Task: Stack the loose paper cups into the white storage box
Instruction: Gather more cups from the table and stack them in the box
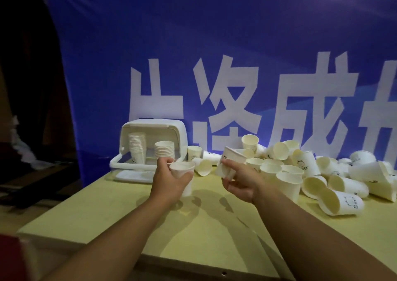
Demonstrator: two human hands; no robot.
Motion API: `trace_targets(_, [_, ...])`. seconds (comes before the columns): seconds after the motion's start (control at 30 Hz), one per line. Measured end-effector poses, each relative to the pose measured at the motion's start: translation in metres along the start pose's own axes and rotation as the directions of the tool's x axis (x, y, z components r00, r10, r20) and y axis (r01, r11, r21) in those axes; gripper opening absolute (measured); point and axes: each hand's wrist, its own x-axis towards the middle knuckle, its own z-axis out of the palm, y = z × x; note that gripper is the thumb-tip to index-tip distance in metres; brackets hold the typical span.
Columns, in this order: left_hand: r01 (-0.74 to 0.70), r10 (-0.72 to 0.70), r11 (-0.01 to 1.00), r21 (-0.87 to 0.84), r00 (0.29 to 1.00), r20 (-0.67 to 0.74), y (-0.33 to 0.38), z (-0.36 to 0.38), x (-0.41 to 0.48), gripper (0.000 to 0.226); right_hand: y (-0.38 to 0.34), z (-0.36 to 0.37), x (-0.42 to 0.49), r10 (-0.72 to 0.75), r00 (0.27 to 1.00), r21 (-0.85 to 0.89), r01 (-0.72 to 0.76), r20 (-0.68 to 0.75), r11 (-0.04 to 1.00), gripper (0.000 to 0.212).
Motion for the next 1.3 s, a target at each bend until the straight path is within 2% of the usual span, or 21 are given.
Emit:
trace_targets(0.13, [0.006,-0.004,0.999,0.034,0.998,-0.064,-0.012,-0.011,0.026,0.064,0.013,0.027,0.04,-0.061,0.998,-0.192,0.056,-0.019,0.98,0.052])
trace_targets(0.27, [-0.042,0.044,0.999,0.018,0.991,-0.126,-0.026,-0.016,0.058,0.045,0.023,0.048,0.08,-0.167,0.986,-0.304,0.155,-0.013,0.94,0.051])
trace_targets(0.33, [-0.066,0.063,0.998,-0.015,0.984,-0.165,-0.033,-0.017,0.074,0.043,0.027,0.058,0.098,-0.214,0.977,-0.313,0.198,-0.017,0.929,0.057])
trace_targets(0.43, [-0.092,0.071,0.993,-0.076,0.966,-0.247,-0.035,-0.021,0.098,0.074,0.032,0.074,0.124,-0.279,0.96,-0.319,0.262,-0.008,0.911,0.05])
trace_targets(0.5, [-0.148,0.091,0.978,-0.147,0.937,-0.338,-0.032,-0.024,0.115,0.085,0.034,0.087,0.139,-0.318,0.948,-0.308,0.306,0.012,0.901,0.044])
trace_targets(0.67, [-0.219,0.079,0.939,-0.266,0.888,-0.452,-0.026,-0.026,0.162,0.068,0.033,0.127,0.168,-0.42,0.907,-0.246,0.413,0.025,0.877,0.053])
trace_targets(0.77, [-0.212,0.053,0.919,-0.332,0.901,-0.43,-0.034,-0.018,0.178,0.067,0.037,0.144,0.179,-0.467,0.884,-0.214,0.463,0.034,0.86,0.053])
trace_targets(0.87, [-0.202,0.088,0.94,-0.275,0.922,-0.377,-0.046,-0.012,0.187,0.066,0.04,0.148,0.186,-0.519,0.851,-0.252,0.521,0.079,0.816,0.045])
trace_targets(1.1, [-0.148,0.109,0.971,-0.187,0.973,-0.206,-0.058,-0.009,0.186,0.053,0.028,0.145,0.191,-0.62,0.779,-0.271,0.618,0.088,0.738,0.05])
trace_targets(1.2, [-0.099,0.094,0.993,-0.06,0.992,-0.08,-0.067,-0.011,0.182,0.063,0.026,0.144,0.191,-0.647,0.755,-0.293,0.646,0.106,0.705,0.052])
trace_targets(1.3, [-0.097,0.097,0.995,0.025,0.995,0.004,-0.073,-0.018,0.174,0.089,0.025,0.143,0.191,-0.666,0.737,-0.318,0.663,0.118,0.677,0.062])
